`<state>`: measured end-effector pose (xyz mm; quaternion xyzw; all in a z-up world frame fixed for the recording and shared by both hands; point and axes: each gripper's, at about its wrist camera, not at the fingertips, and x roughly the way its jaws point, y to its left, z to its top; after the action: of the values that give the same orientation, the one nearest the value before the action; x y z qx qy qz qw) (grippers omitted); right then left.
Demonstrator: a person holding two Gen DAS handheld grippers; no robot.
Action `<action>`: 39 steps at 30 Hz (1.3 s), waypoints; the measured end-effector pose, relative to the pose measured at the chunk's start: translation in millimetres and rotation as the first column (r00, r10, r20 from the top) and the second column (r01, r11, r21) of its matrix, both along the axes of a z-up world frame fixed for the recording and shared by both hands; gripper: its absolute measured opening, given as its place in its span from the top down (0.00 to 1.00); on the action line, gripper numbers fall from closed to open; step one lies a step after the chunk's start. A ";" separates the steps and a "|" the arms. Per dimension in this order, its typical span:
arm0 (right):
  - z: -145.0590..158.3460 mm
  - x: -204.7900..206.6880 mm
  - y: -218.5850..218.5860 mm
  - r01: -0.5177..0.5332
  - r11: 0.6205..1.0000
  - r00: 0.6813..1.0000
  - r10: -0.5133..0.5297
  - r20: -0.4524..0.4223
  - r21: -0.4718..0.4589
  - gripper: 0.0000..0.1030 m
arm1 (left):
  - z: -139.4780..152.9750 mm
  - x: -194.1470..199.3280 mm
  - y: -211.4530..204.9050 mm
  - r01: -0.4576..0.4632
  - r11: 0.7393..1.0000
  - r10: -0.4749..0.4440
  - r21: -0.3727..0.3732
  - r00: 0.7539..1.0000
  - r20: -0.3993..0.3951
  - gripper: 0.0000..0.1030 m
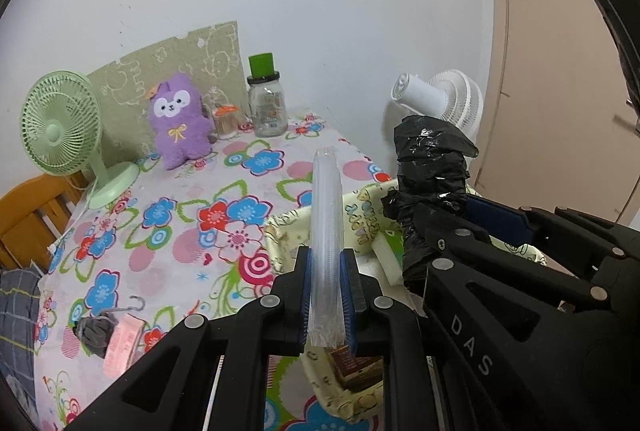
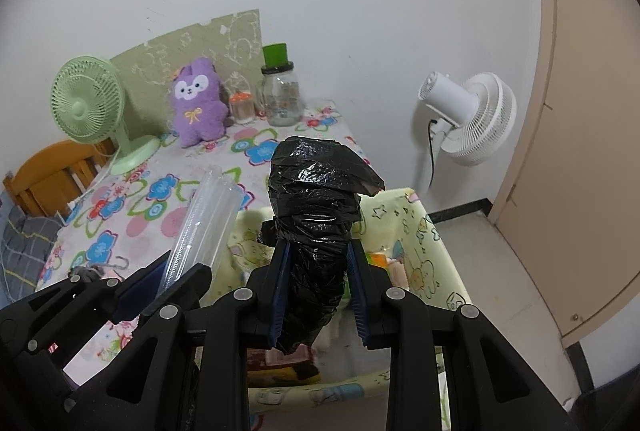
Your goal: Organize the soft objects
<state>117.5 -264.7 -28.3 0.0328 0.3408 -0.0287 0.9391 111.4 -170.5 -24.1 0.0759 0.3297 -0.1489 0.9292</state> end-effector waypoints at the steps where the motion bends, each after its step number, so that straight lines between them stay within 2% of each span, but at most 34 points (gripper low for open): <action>1: -2.1 0.9 -2.7 0.003 1.000 1.000 -0.003 -0.005 0.001 0.70 | -2.3 1.1 -2.2 0.000 1.000 0.000 0.001 1.000 -0.006 0.88; 10: -16.4 4.0 -23.8 0.030 0.999 0.999 -0.030 -0.033 0.015 0.70 | -20.7 10.4 -21.3 0.015 1.000 -0.014 0.026 0.998 -0.058 0.87; 13: -20.8 5.6 -30.0 0.040 0.999 0.998 -0.039 -0.042 0.022 0.70 | -25.7 11.8 -27.2 0.025 0.999 -0.022 0.038 0.997 -0.067 0.83; 17: -26.2 7.1 -36.2 0.045 0.999 0.998 -0.043 -0.055 0.027 0.70 | -32.7 15.2 -30.4 0.025 0.999 -0.021 0.048 0.996 -0.088 0.69; 19: -28.3 9.0 -37.6 0.042 0.999 0.997 -0.040 -0.063 0.032 0.70 | -34.7 14.8 -32.5 0.031 0.998 -0.025 0.058 0.996 -0.091 0.66; 22: -31.1 11.8 -38.6 0.040 0.998 0.996 -0.037 -0.076 0.041 0.69 | -34.6 13.6 -34.0 0.030 0.998 -0.025 0.062 0.996 -0.087 0.56; 23: -31.6 12.4 -39.0 0.039 0.998 0.996 -0.035 -0.078 0.046 0.69 | -34.1 13.1 -34.1 0.029 0.997 -0.024 0.066 0.996 -0.083 0.49; 24: -31.9 12.7 -39.1 0.037 0.998 0.996 -0.033 -0.079 0.052 0.67 | -33.8 13.3 -33.7 0.027 0.997 -0.022 0.068 0.997 -0.081 0.42; 31: -32.8 12.1 -33.1 0.017 0.998 0.996 -0.012 -0.091 0.057 0.57 | -32.6 11.2 -30.8 0.027 0.997 -0.021 0.076 0.997 -0.072 0.30; 32: -32.4 11.6 -31.4 0.015 0.998 0.996 -0.010 -0.089 0.054 0.54 | -32.1 9.6 -31.4 0.034 0.996 -0.028 0.079 0.997 -0.070 0.27; 33: -32.2 10.9 -29.7 0.015 0.999 0.996 -0.010 -0.092 0.049 0.46 | -31.2 7.6 -31.5 0.041 0.996 -0.036 0.076 0.997 -0.069 0.24; 34: -31.9 10.3 -29.7 0.011 0.999 0.996 -0.006 -0.093 0.052 0.40 | -29.8 4.5 -31.5 0.051 0.996 -0.047 0.075 0.997 -0.064 0.23; 39: -27.3 3.1 -25.9 0.019 0.998 0.997 -0.015 -0.077 0.053 0.36 | -25.5 -0.8 -28.0 0.052 0.996 -0.048 0.077 0.998 -0.044 0.22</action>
<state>120.6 -290.6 -55.6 0.0596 0.3769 -0.0287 0.9239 110.6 -198.5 -49.6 0.1172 0.3527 -0.1607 0.9143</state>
